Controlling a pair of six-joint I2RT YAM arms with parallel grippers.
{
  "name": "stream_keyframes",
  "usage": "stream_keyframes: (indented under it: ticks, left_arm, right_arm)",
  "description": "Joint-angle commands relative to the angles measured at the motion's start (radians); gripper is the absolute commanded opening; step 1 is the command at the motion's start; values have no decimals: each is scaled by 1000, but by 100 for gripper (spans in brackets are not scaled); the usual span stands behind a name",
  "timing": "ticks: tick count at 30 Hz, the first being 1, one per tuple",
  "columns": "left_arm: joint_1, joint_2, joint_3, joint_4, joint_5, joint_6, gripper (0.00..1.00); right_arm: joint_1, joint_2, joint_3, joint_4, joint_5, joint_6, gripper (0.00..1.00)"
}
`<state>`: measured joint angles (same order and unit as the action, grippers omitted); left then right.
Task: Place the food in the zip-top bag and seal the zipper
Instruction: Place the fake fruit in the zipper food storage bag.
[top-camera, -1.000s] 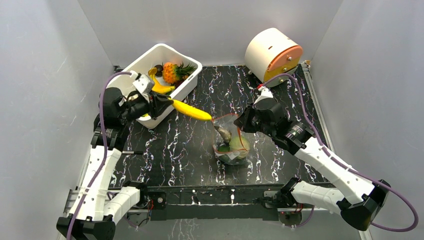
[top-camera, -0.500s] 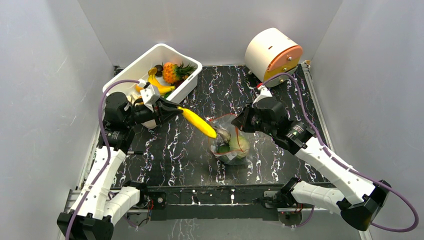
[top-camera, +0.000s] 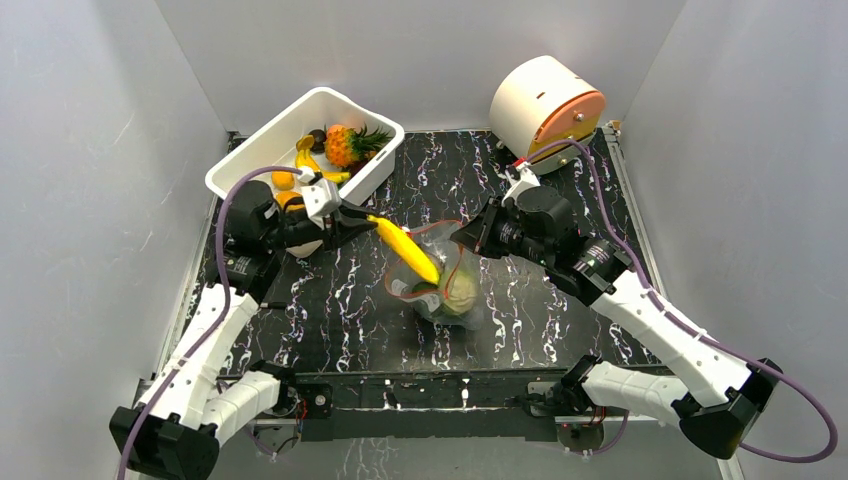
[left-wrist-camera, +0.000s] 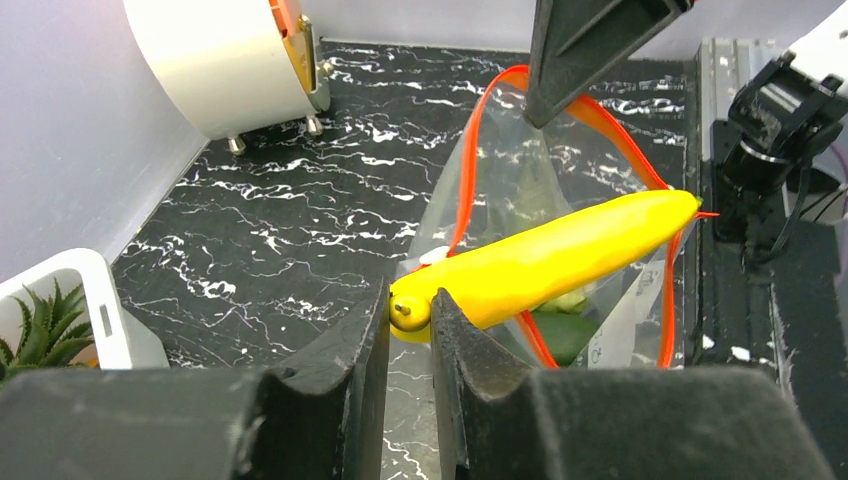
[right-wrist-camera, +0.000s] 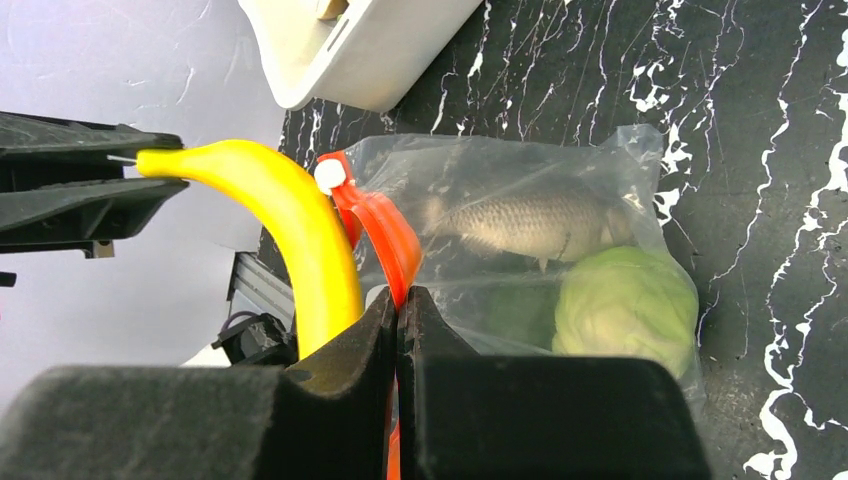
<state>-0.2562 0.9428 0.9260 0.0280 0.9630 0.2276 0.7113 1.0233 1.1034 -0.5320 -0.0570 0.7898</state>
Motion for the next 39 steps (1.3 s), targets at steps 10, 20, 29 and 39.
stream_keyframes:
  ticks: [10, 20, 29, 39]
  left_arm:
    - [-290, 54, 52, -68, -356, 286, 0]
    - [-408, 26, 23, -37, -540, 341, 0]
    - [-427, 8, -38, -25, -453, 311, 0]
    - [-495, 46, -57, -6, -517, 336, 0]
  right_arm:
    - [-1, 2, 17, 122, -22, 44, 0]
    - [-1, 7, -8, 148, -36, 69, 0]
    - [-1, 18, -35, 190, -68, 111, 0]
    - [-2, 31, -29, 203, -80, 125, 0]
